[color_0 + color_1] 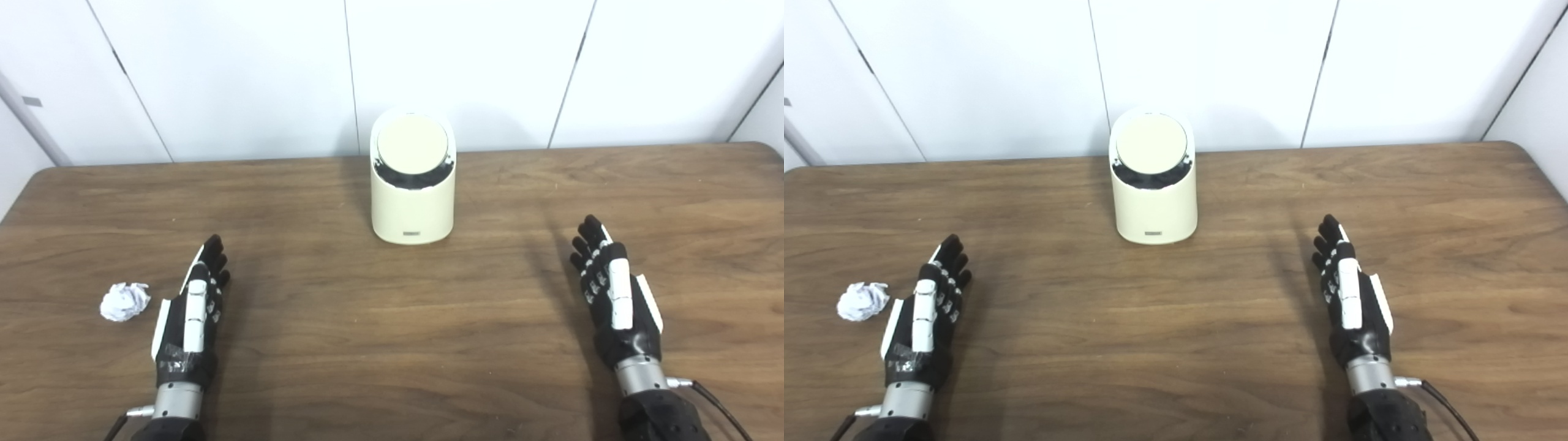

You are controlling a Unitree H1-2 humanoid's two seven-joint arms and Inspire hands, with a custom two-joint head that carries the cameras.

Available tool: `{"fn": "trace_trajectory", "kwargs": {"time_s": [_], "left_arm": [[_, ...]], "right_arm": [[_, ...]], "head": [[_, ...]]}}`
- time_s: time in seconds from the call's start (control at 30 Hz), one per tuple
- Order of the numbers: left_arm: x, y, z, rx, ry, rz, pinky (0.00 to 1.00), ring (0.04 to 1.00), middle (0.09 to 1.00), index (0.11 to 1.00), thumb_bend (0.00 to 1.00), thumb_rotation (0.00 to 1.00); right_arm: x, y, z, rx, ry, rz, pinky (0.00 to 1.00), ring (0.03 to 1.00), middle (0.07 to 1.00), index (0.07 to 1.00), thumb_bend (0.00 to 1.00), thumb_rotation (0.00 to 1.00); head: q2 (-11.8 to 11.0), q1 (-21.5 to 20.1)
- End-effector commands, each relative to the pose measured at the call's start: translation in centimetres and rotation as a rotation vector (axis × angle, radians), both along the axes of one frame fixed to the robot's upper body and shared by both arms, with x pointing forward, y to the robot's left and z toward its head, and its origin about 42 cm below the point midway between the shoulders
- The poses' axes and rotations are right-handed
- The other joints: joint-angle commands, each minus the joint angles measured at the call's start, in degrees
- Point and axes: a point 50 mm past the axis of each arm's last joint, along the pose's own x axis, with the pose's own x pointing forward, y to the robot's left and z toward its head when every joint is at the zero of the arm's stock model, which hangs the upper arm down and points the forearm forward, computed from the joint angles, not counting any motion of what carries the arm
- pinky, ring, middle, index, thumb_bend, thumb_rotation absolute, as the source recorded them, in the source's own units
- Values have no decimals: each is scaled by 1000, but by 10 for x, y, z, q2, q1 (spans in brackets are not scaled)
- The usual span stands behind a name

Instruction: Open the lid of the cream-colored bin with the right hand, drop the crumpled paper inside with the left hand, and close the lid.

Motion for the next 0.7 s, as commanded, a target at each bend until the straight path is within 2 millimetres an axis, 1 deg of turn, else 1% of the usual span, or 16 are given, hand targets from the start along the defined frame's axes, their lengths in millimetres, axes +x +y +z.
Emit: {"fn": "trace_trajectory", "kwargs": {"time_s": [0.0, 0.4, 0.5, 0.67], "left_arm": [[2, 0, 14, 22, -76, 1, 999, 991, 983, 967, 583, 907], [1, 1, 13, 26, -68, -7, 1000, 998, 990, 971, 586, 912], [1, 0, 13, 19, -67, -7, 1000, 1000, 990, 971, 584, 906], [-1, 0, 11, 11, -64, -11, 1000, 997, 990, 972, 577, 896]], "right_arm": [[4, -1, 10, -5, -43, 0, 1000, 970, 970, 956, 499, 1000], [3, -1, 9, -11, -37, -3, 1000, 967, 965, 951, 501, 1000], [3, 0, 9, -5, -38, -2, 1000, 969, 969, 952, 497, 1000], [2, 1, 8, -3, -35, 4, 1000, 973, 979, 959, 489, 1000]], "head": [[0, -4], [1, -4], [-4, -4], [-20, -7]]}}
